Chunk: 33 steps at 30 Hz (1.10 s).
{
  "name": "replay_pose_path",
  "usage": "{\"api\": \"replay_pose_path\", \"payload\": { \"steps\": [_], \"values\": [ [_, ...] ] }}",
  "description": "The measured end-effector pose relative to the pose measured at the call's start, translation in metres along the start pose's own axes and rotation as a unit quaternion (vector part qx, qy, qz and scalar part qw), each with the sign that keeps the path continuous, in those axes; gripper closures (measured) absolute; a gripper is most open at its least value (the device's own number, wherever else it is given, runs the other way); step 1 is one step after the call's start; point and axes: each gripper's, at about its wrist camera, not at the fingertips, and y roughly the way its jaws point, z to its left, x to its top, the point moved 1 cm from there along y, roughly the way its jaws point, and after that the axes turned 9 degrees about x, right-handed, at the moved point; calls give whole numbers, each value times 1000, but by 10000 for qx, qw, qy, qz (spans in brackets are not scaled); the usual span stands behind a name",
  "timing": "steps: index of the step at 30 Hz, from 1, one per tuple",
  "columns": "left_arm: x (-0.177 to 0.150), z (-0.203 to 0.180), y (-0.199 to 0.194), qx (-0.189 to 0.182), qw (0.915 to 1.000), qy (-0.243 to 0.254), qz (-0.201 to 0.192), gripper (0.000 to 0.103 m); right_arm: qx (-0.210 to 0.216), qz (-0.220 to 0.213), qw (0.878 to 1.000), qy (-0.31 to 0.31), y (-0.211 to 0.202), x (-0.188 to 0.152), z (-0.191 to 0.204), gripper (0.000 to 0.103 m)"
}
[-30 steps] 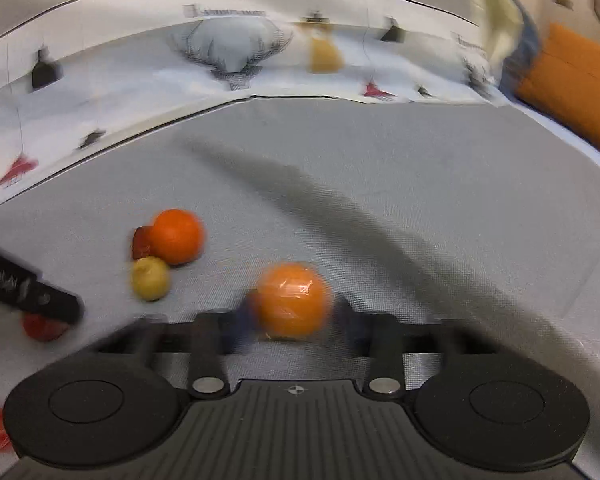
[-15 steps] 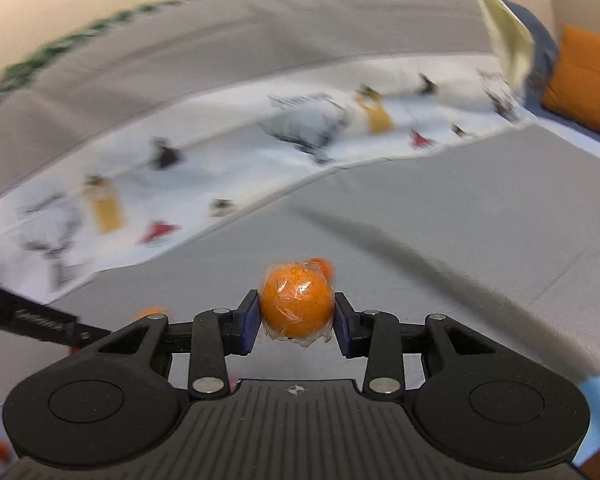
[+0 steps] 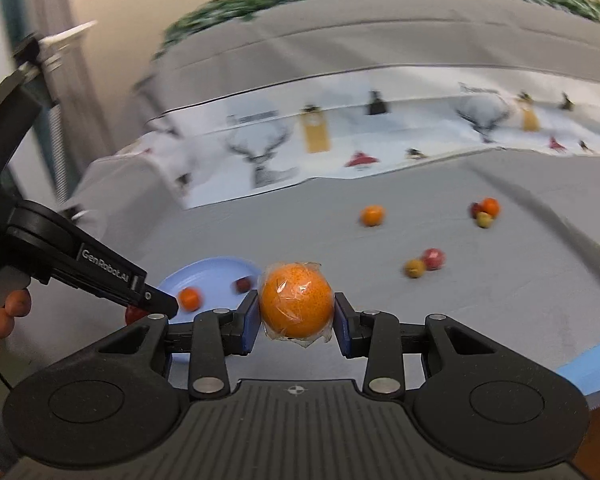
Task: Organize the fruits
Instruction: 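Carry the tomato with the left tool while the right tool carries the mandarin over the plate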
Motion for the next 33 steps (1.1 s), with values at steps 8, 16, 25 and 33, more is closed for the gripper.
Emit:
{"api": "replay_pose_path", "payload": {
  "steps": [8, 16, 25, 33],
  "values": [
    [-48, 30, -33, -106, 9994, -263, -179, 73, 193, -101, 9976, -650, -18, -8, 56, 64],
    [-65, 41, -52, -186, 9980, -430, -415, 73, 244, -195, 9951, -941, -27, -10, 81, 64],
    [-70, 44, -60, -219, 9971, -476, -549, 73, 209, -235, 9948, -969, -30, -11, 84, 64],
    [-68, 45, -57, -192, 9972, -488, -531, 73, 221, -189, 9951, -948, -28, -11, 82, 64]
  ]
}}
